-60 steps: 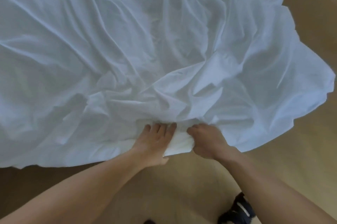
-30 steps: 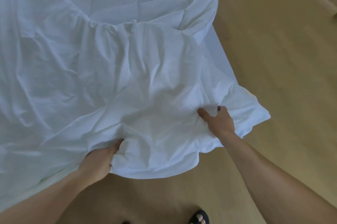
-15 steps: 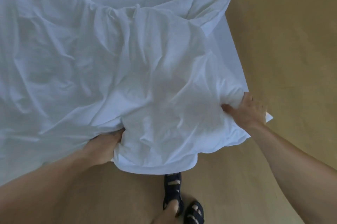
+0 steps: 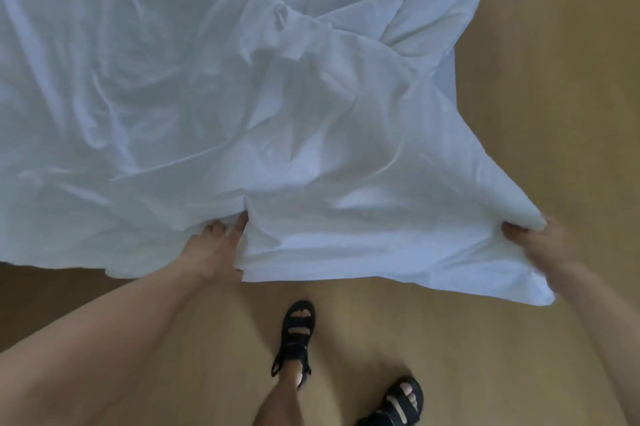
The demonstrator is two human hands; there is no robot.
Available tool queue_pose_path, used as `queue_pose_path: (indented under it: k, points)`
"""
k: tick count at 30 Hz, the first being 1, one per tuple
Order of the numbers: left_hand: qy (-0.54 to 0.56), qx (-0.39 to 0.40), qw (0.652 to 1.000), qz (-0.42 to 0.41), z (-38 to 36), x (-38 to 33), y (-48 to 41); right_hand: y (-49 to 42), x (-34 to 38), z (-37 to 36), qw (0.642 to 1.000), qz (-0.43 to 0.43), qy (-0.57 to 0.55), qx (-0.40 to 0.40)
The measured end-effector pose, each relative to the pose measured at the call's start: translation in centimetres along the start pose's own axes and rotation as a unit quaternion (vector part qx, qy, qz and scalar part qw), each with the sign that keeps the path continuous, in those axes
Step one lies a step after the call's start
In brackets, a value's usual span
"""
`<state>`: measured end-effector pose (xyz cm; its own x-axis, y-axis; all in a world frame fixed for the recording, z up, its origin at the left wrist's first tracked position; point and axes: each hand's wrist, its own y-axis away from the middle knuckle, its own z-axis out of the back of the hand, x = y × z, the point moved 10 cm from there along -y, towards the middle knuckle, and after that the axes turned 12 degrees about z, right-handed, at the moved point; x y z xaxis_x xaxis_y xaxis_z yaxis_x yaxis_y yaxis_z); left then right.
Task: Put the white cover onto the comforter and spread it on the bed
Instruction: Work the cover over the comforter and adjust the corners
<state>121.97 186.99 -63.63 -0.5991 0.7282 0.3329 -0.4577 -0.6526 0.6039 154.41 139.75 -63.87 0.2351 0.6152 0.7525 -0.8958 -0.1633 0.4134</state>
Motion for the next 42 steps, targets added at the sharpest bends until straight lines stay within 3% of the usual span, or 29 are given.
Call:
queue_pose_path:
  k: [4, 7, 9, 11, 15, 16, 18, 20, 23, 26, 29, 31, 32, 34, 36, 38, 42]
  points:
    - [0.088, -0.01, 0.996, 0.003, 1.5, -4.9, 2.0, -0.5, -3.2, -3.3, 0.991, 0.007, 0.054, 0.125]
    - [0.155, -0.063, 0.984, -0.069, 5.7, -10.3, 3.3, -1.4, -0.7, -3.9, 0.971, 0.017, 0.111, 0.212]
    - [0.175, -0.074, 0.975, -0.117, 8.2, -14.2, 3.4, -2.3, 3.5, -4.3, 0.977, 0.071, 0.014, 0.2]
    - [0.224, -0.041, 0.966, -0.125, 9.9, -17.4, 2.9, -4.1, 7.3, -4.2, 0.982, 0.113, -0.074, 0.132]
    - [0.285, -0.039, 0.947, -0.142, 13.3, -21.5, 2.0, -6.6, 9.4, -8.2, 0.978, 0.12, 0.026, 0.168]
    - [0.302, -0.079, 0.939, -0.141, 14.8, -21.6, 2.1, -6.9, 9.5, -8.9, 0.974, 0.126, 0.062, 0.18]
    - [0.355, -0.24, 0.895, -0.126, 19.3, -20.5, 2.9, -6.9, 11.1, -8.7, 0.963, 0.157, 0.115, 0.188]
    - [0.41, -0.33, 0.848, -0.065, 22.4, -18.7, 2.5, -6.9, 12.4, -5.5, 0.965, 0.197, 0.087, 0.152]
    - [0.429, -0.282, 0.858, 0.027, 24.6, -18.0, -1.6, -7.6, 9.2, -2.4, 0.981, 0.135, 0.016, 0.141]
    - [0.385, -0.192, 0.902, 0.046, 24.9, -20.0, -6.4, -7.2, 5.0, -4.8, 0.971, 0.086, 0.104, 0.196]
    - [0.361, -0.049, 0.93, 0.051, 23.7, -23.1, -10.0, -7.3, 4.7, -7.1, 0.95, 0.032, 0.055, 0.306]
    - [0.354, 0.002, 0.934, 0.054, 23.2, -24.4, -10.5, -8.7, 6.1, -7.6, 0.922, -0.009, -0.01, 0.386]
    - [0.355, 0.01, 0.933, 0.059, 23.6, -24.6, -10.8, -10.1, 7.7, -7.7, 0.912, -0.019, -0.049, 0.406]
    - [0.38, -0.001, 0.921, 0.081, 25.9, -24.5, -11.3, -15.2, 12.0, -7.7, 0.923, -0.021, -0.127, 0.362]
    - [0.46, -0.062, 0.875, 0.136, 30.0, -23.7, -11.9, -21.7, 16.2, -8.1, 0.948, 0.007, -0.164, 0.274]
    - [0.514, -0.092, 0.827, 0.206, 33.0, -23.2, -13.3, -26.8, 19.7, -9.8, 0.952, 0.001, -0.194, 0.235]
    - [0.464, -0.051, 0.829, 0.309, 33.1, -23.7, -15.8, -33.5, 22.7, -13.1, 0.924, -0.095, -0.289, 0.232]
